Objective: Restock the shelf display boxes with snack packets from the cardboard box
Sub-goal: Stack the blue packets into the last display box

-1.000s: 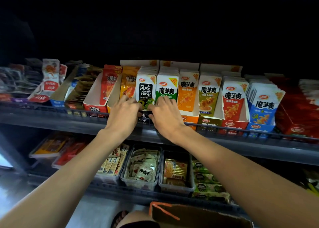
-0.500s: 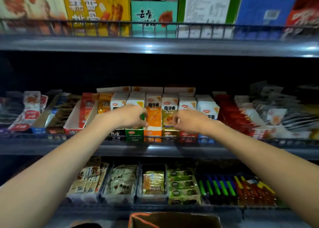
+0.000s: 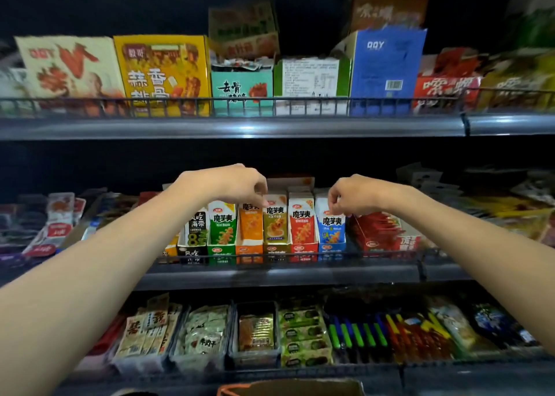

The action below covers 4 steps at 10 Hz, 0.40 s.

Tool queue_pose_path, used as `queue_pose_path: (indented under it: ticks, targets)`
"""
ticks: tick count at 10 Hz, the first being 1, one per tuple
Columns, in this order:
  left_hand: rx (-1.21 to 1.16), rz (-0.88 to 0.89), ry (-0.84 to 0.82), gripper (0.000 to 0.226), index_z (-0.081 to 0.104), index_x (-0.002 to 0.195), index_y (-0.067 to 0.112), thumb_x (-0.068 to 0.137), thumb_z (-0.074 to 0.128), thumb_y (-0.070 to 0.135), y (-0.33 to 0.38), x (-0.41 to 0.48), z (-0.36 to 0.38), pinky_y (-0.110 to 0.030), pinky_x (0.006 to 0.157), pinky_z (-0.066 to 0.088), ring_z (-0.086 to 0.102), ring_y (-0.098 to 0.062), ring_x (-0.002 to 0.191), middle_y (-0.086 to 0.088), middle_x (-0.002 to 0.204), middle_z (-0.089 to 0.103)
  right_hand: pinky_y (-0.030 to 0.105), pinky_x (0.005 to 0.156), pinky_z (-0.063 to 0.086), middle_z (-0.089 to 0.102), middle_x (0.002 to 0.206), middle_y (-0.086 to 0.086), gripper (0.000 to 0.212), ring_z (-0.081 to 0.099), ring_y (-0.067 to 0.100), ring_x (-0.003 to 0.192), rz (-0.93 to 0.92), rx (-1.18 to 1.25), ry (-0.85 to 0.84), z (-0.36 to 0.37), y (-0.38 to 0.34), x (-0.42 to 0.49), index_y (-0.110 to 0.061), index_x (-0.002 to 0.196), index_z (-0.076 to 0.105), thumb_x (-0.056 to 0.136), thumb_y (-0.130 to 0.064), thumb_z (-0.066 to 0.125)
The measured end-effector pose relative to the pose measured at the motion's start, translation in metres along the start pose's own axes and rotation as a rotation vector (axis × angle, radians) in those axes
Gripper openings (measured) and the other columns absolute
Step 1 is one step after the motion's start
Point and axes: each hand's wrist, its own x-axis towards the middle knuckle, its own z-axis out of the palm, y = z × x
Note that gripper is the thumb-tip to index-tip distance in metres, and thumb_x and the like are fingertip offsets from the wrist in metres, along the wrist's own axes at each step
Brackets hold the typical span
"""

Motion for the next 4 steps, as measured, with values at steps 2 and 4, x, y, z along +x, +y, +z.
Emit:
queue_pose_path:
  ticks: [2, 4]
  targets:
    - [0.011, -0.009, 0.027, 0.047, 0.055, 0.131, 0.024, 0.091, 0.058, 0.049, -0.007, -0.014, -0.016, -0.036, 0.099, 0.045, 0.055, -0.015, 0.112, 0.004, 0.128, 0.061, 0.036, 0.082, 0.056, 0.067, 0.085, -0.010, 0.010, 0.064, 0.012, 0.081, -0.090, -0.029, 0.107, -0.038, 0.004, -0.034, -0.031, 0.081, 0.065, 0.090, -0.034, 0.064]
    - [0.023, -0.008, 0.014, 0.046, 0.053, 0.134, 0.022, 0.094, 0.055, 0.046, -0.007, -0.027, -0.035, -0.029, 0.094, 0.040, 0.051, -0.018, 0.114, 0.000, 0.133, 0.054, 0.019, 0.070, 0.048, 0.065, 0.086, -0.012, 0.019, 0.064, 0.013, 0.082, -0.497, 0.335, 0.717, -0.131, 0.006, -0.146, -0.029, 0.103, 0.066, 0.090, -0.042, 0.063]
